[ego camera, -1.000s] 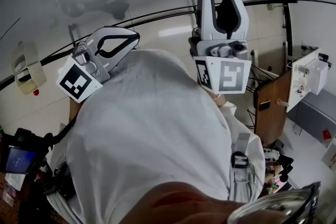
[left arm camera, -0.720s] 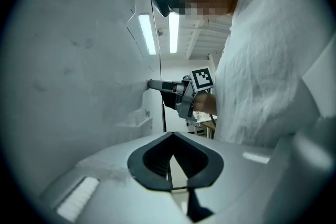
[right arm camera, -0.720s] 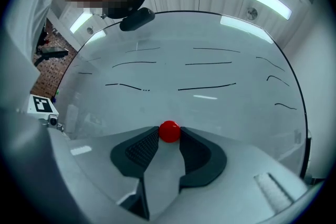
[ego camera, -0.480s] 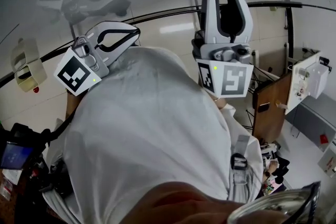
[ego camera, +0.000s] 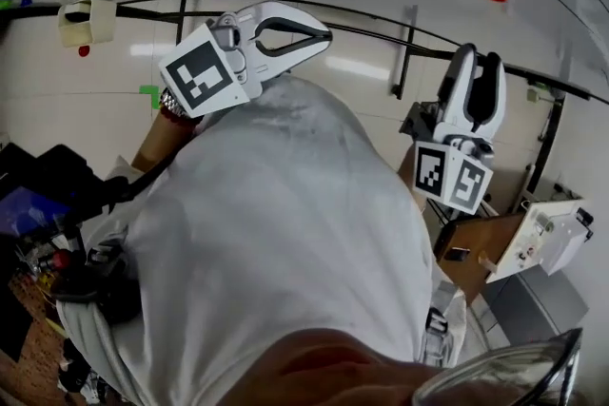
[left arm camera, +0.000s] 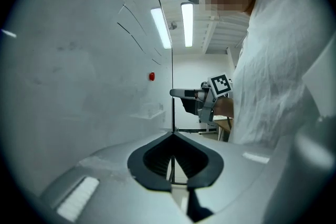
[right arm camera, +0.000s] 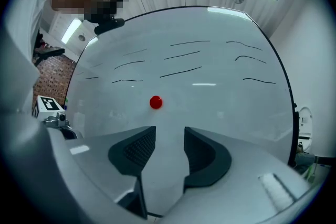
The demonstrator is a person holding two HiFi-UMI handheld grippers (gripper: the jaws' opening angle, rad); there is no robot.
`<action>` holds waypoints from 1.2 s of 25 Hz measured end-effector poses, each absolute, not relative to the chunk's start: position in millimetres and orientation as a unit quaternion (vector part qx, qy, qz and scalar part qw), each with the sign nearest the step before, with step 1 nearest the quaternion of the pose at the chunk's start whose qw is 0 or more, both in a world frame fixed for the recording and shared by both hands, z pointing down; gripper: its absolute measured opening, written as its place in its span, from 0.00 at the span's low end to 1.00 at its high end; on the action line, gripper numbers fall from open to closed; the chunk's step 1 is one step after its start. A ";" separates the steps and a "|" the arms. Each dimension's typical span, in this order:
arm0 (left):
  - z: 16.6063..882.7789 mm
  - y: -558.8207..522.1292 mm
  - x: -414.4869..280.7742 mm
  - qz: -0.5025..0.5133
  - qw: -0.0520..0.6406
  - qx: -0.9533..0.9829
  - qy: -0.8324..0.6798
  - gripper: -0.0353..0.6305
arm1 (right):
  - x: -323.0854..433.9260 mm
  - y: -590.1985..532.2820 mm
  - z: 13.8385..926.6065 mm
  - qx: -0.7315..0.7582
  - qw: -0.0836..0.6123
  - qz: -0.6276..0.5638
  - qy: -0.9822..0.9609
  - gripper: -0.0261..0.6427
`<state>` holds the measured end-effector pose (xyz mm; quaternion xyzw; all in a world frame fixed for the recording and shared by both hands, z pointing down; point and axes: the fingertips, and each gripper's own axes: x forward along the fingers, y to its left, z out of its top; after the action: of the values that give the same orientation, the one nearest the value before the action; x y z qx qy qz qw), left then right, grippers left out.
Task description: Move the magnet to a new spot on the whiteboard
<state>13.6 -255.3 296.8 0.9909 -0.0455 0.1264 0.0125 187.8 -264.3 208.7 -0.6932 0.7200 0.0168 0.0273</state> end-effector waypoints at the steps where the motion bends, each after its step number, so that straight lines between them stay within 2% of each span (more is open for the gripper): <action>1: 295.8 -242.7 22.9 0.128 0.015 0.990 -0.051 0.06 | 197.5 -250.5 208.5 -0.690 0.031 0.016 0.723 0.28; 7: 288.4 -183.2 63.2 0.097 -0.007 0.995 -0.032 0.06 | 213.9 -195.5 213.7 -0.669 0.030 0.013 0.742 0.28; 15: 303.6 -70.4 116.2 0.127 0.010 0.991 -0.042 0.06 | 270.5 -83.1 235.4 -0.663 0.028 -0.012 0.748 0.28; 20: 305.6 -70.3 102.5 0.117 -0.001 0.991 -0.057 0.06 | 263.4 -76.4 250.2 -0.662 0.038 -0.029 0.748 0.28; 30: 302.6 -84.5 96.7 0.087 0.060 0.990 -0.092 0.06 | 268.4 -46.8 258.4 -0.679 0.045 -0.039 0.732 0.28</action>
<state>96.7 -84.5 302.6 0.9901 -0.0924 0.0873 0.0598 268.4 -46.8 258.4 -0.6789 0.7318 -0.0392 0.0448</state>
